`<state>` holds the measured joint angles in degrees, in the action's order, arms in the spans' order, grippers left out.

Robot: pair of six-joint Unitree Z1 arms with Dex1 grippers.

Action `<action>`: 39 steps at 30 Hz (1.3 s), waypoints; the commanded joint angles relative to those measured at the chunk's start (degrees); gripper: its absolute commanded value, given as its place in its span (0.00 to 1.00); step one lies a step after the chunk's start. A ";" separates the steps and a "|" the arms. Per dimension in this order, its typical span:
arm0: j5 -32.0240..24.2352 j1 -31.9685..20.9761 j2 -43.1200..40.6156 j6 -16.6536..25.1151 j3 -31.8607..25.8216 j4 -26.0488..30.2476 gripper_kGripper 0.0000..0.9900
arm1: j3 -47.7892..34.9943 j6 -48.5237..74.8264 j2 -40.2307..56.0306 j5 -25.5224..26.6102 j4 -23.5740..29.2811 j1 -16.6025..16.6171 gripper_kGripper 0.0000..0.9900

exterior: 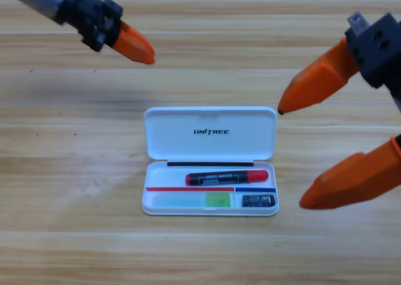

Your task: Clean up eraser and pencils

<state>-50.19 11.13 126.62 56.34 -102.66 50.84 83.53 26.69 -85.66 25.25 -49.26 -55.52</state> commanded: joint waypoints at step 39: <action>2.81 15.68 7.94 14.41 4.40 15.26 0.00 | -3.82 -0.85 3.04 0.15 2.68 0.51 0.98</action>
<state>-48.86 25.21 135.11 70.15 -100.18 65.68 81.60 26.55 -83.54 25.23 -47.21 -55.52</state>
